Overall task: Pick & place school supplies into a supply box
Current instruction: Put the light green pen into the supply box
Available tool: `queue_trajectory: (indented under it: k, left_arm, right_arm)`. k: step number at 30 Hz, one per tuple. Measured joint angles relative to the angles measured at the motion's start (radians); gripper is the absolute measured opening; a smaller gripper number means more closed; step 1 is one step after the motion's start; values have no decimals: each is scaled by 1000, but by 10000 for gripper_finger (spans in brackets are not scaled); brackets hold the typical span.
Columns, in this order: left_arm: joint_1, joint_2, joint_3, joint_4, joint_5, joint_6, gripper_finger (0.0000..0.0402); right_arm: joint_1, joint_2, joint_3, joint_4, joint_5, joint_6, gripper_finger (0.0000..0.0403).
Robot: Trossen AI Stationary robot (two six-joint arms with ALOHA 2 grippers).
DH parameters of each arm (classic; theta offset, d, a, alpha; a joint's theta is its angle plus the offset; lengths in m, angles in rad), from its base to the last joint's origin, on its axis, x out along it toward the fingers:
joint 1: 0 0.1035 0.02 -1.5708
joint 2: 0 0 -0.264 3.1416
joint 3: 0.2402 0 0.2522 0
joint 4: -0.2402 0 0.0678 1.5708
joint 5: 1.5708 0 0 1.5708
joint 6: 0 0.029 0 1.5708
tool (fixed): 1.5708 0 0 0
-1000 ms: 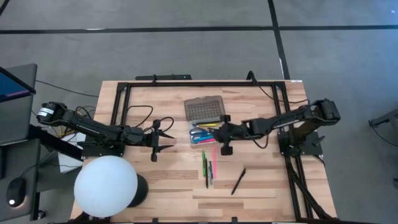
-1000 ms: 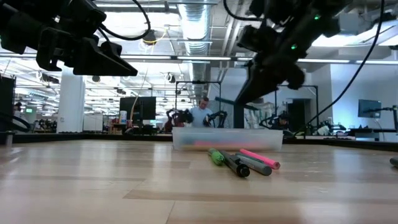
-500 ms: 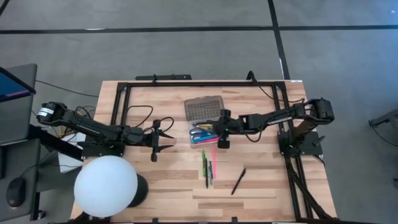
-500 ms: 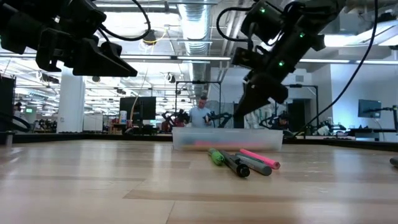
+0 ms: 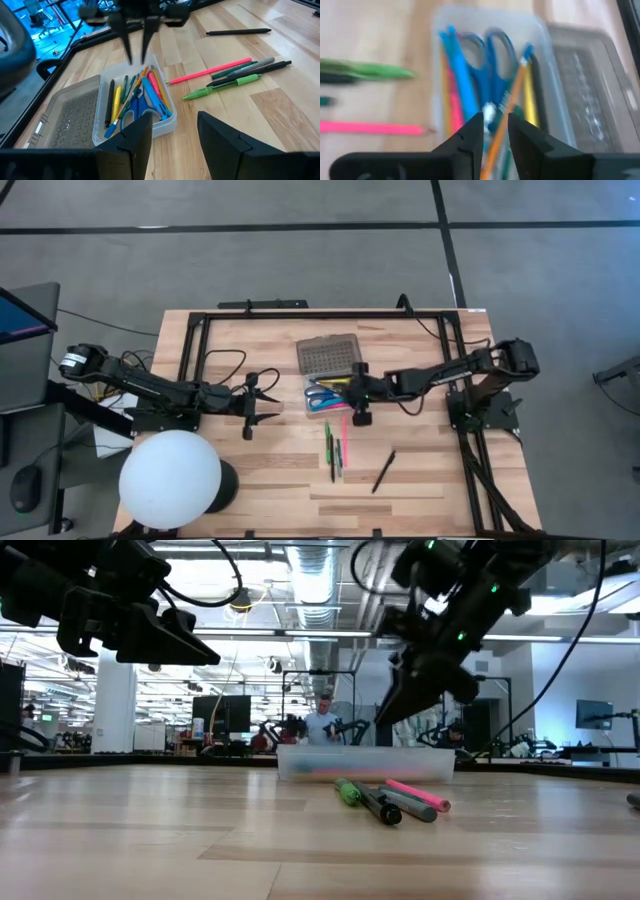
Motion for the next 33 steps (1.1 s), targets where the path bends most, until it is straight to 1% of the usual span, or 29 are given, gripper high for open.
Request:
queue_trajectory:
  k: [8,13,15,19,21,23,25,28,30,33]
  left_arm:
    - [0,0,0,-1,6,-17,153]
    - [0,22,0,5,124,-22,153]
    - [0,52,0,46,155,-12,153]
    - [0,157,0,192,181,44,153]
    - [3,230,1,289,210,93,153]
    - [6,307,18,350,235,142,153]
    - [14,377,60,361,249,173,153]
    - [38,471,136,334,254,194,153]
    - [59,535,191,316,299,211,153]
    - [89,623,267,309,398,238,153]
  right_arm:
    - [150,-27,0,-9,0,14,77]
    - [240,-28,1,-2,1,74,77]
    - [274,-28,1,4,2,102,77]
    - [344,-28,1,26,3,152,77]
    - [383,-28,1,39,6,158,77]
    - [416,-28,1,40,6,160,77]
    - [445,-32,1,34,14,173,77]
    - [480,-41,2,23,59,207,77]
    - [494,-41,0,1,87,229,77]
    - [511,-41,1,-17,111,269,77]
